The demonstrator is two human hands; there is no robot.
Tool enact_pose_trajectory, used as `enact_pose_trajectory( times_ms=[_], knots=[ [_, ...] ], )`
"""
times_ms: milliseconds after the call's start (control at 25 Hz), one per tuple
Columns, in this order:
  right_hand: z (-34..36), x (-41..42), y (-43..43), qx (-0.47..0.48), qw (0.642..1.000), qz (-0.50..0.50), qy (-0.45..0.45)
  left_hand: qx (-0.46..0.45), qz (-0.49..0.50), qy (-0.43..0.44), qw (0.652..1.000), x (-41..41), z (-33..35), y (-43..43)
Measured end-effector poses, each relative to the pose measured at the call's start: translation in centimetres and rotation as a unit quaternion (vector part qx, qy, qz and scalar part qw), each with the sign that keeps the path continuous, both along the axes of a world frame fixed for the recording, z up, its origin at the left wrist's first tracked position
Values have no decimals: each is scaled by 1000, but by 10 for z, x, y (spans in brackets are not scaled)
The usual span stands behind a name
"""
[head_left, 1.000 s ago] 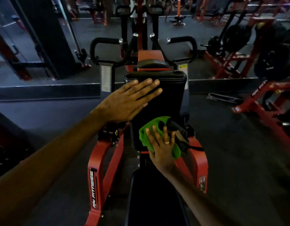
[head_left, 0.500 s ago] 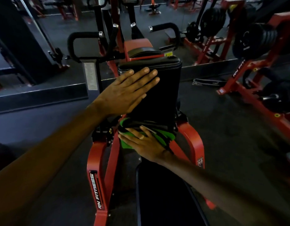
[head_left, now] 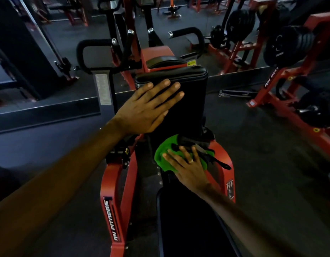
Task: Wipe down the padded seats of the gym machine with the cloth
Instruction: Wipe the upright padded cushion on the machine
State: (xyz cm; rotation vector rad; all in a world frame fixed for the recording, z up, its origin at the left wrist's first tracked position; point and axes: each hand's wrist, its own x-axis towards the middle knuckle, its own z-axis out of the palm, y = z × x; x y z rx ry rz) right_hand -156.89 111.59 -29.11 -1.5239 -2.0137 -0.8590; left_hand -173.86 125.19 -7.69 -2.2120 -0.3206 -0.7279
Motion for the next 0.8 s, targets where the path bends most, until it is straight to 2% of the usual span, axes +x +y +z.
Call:
enact_pose_trajectory(
  times_ms=[120, 240, 320, 520, 600, 720, 800],
  knots=[
    [8, -14, 8, 4, 989, -27, 144, 13, 0, -3, 1000, 0, 0, 1],
    [23, -29, 16, 27, 949, -63, 308, 20, 5, -3, 1000, 0, -1, 2],
    [35, -33, 21, 57, 923, -51, 377, 25, 9, -4, 1000, 0, -3, 3],
    [122, -19, 52, 160, 875, -23, 457, 27, 3, -13, 1000, 0, -3, 4],
    [114, -16, 51, 169, 866, -24, 470, 33, -1, -20, 999, 1, -5, 4],
    [64, -21, 34, 126, 854, -38, 503, 50, -6, -28, 998, 3, -6, 5],
    [61, -20, 33, 112, 858, -37, 501, 58, -9, -31, 998, 3, -6, 5]
  ],
)
